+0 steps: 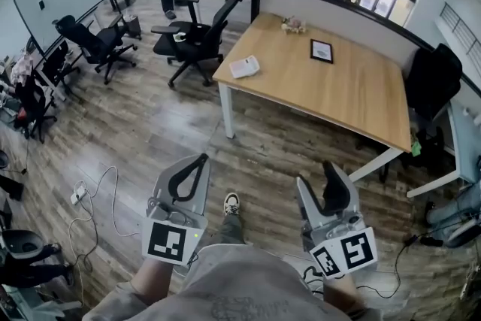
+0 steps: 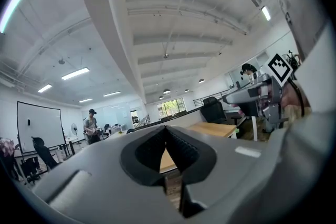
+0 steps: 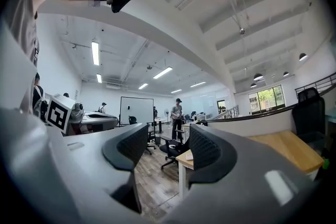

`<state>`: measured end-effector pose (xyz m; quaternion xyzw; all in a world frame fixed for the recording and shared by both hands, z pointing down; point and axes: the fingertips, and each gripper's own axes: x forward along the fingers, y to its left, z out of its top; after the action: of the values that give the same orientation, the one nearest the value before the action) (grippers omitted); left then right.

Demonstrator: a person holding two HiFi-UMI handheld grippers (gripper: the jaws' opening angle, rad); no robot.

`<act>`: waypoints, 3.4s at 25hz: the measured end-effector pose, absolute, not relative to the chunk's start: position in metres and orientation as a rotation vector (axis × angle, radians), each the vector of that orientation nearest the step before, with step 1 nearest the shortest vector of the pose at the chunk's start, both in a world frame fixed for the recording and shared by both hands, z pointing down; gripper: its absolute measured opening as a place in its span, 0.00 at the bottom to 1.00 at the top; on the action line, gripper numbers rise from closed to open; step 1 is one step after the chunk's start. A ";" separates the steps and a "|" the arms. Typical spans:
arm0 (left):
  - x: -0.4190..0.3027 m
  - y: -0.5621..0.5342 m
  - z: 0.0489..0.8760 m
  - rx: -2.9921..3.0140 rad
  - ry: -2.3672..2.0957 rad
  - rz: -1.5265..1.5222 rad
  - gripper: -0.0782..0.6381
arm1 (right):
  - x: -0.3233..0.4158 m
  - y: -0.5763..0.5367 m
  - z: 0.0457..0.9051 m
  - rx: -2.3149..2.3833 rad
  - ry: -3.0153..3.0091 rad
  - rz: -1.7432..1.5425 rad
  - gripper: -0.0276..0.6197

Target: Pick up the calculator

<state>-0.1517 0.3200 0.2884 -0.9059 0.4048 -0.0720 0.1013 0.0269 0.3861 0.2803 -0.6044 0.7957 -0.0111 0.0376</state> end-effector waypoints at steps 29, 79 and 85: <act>-0.121 -0.012 0.333 -2.726 1.017 -0.355 0.11 | 0.048 0.059 0.371 -1.972 2.507 -0.509 0.40; -0.023 -0.332 0.600 -2.973 1.593 -1.010 0.11 | 0.136 -0.314 0.661 -1.460 2.721 -1.602 0.40; -0.030 -0.343 0.626 -2.990 1.631 -1.069 0.11 | 0.128 -0.331 0.680 -1.406 2.715 -1.680 0.40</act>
<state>-0.0301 -0.3430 0.6262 -0.8184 0.4465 -0.2927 -0.2125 0.1278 -0.3308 0.6799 -0.3969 0.7666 -0.4744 -0.1727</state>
